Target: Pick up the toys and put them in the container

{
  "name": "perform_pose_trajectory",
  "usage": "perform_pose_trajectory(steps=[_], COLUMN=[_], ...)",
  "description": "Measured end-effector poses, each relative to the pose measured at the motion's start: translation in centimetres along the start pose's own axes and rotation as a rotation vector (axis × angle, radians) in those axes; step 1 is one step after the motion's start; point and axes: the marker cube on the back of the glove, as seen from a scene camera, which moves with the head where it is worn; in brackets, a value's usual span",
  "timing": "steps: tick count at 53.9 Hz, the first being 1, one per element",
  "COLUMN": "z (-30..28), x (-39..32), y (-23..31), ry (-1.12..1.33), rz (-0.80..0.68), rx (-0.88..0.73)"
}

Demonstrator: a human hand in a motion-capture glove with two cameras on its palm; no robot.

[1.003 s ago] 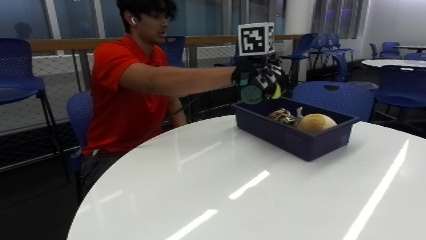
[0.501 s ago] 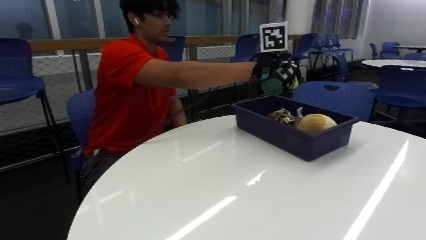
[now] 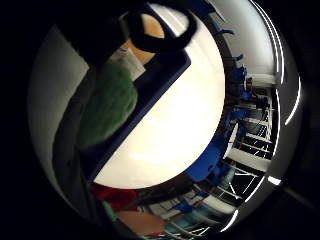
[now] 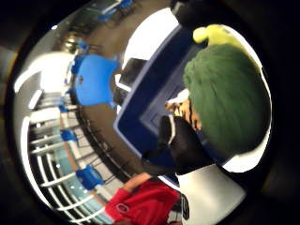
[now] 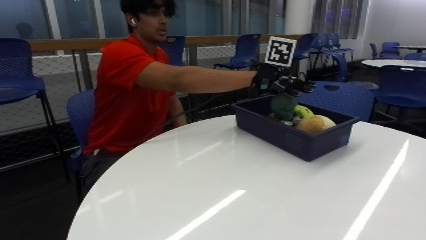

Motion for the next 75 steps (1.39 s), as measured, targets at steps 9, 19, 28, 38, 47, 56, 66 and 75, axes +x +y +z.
perform_pose_trajectory(steps=[9, 19, 28, 38, 47, 56, 66, 75], z=[0.9, 1.7, 3.7, 6.1, 9.6, 12.6, 13.7, 14.1], x=[2.6, 4.7, 8.8, 14.1, 17.7, 20.4, 21.6, 21.8], y=[1.3, 3.0, 7.2, 13.0, 16.9, 19.0, 20.2, 21.4], ry=[0.093, -0.033, -0.146, -0.187, -0.158, -0.234, -0.208, -0.187], rz=[-0.107, 0.038, 0.062, 0.162, 0.242, 0.312, 0.359, 0.368], rx=[0.006, -0.003, 0.025, 0.033, 0.004, -0.023, -0.012, -0.010])
